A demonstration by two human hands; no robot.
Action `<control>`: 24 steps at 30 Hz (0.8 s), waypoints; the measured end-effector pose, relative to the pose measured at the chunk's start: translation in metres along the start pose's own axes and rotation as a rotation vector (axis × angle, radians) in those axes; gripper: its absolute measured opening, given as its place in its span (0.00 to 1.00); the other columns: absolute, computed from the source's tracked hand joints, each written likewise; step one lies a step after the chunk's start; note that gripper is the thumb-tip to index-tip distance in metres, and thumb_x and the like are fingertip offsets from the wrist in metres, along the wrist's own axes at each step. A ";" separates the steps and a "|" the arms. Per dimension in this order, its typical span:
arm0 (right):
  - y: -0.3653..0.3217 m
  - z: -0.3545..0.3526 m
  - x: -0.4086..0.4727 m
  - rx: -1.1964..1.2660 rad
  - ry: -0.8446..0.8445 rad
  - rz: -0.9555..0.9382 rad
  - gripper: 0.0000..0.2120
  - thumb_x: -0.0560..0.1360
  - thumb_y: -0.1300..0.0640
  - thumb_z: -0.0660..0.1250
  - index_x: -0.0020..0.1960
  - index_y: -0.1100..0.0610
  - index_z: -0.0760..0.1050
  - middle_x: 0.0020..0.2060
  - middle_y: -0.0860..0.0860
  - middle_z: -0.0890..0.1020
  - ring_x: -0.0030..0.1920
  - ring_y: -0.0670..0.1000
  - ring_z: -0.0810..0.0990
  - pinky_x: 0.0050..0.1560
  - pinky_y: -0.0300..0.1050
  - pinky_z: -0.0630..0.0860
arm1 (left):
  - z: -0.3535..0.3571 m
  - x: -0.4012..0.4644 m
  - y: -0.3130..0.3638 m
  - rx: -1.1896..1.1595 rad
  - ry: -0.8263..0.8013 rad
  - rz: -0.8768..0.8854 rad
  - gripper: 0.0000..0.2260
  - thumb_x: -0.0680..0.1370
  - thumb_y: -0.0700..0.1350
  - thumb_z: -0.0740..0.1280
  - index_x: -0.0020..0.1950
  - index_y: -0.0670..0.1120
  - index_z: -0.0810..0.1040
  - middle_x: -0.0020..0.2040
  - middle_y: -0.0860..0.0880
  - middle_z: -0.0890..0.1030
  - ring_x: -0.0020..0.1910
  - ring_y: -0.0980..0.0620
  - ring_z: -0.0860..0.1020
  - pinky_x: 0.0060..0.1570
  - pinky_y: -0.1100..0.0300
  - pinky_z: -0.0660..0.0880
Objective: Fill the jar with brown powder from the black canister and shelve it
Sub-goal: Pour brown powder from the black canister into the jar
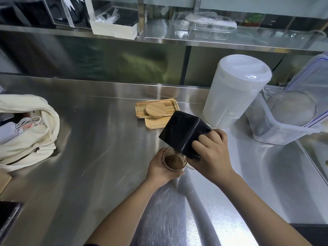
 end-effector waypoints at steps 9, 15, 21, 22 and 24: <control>0.000 -0.002 0.003 0.000 0.025 -0.014 0.14 0.72 0.54 0.65 0.31 0.57 0.67 0.27 0.52 0.69 0.32 0.55 0.67 0.45 0.50 0.67 | 0.000 0.000 0.001 0.003 -0.008 -0.013 0.33 0.53 0.62 0.81 0.51 0.73 0.68 0.50 0.64 0.80 0.51 0.62 0.80 0.50 0.67 0.78; -0.002 -0.005 0.002 -0.006 0.048 -0.037 0.14 0.74 0.54 0.62 0.31 0.57 0.67 0.27 0.52 0.70 0.33 0.54 0.66 0.46 0.49 0.67 | 0.001 0.000 -0.002 0.004 -0.022 -0.030 0.35 0.53 0.63 0.82 0.53 0.73 0.67 0.52 0.66 0.80 0.51 0.67 0.78 0.51 0.72 0.76; -0.002 -0.007 0.002 -0.006 0.081 -0.039 0.15 0.76 0.55 0.56 0.31 0.57 0.66 0.27 0.52 0.69 0.35 0.53 0.61 0.47 0.49 0.66 | 0.000 -0.001 -0.002 -0.007 -0.005 -0.048 0.35 0.52 0.63 0.82 0.53 0.74 0.68 0.52 0.67 0.80 0.52 0.67 0.78 0.49 0.72 0.75; -0.002 -0.008 0.002 -0.004 0.084 -0.042 0.15 0.76 0.55 0.56 0.31 0.57 0.66 0.27 0.52 0.69 0.35 0.53 0.61 0.47 0.49 0.66 | -0.001 -0.002 -0.001 -0.001 -0.002 -0.049 0.35 0.52 0.63 0.81 0.53 0.75 0.67 0.51 0.68 0.80 0.51 0.69 0.78 0.48 0.74 0.74; -0.003 -0.008 0.003 -0.002 0.086 -0.049 0.15 0.76 0.55 0.56 0.31 0.57 0.66 0.27 0.52 0.68 0.35 0.53 0.61 0.47 0.50 0.66 | -0.002 -0.002 0.000 0.006 0.003 -0.052 0.35 0.52 0.64 0.81 0.52 0.76 0.67 0.51 0.68 0.79 0.51 0.69 0.78 0.46 0.76 0.73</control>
Point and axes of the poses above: each hand's wrist, its own x-axis towards the middle knuckle, its own z-axis out of the palm, y = z × x, the point moved 8 cm from there along x, towards the middle knuckle
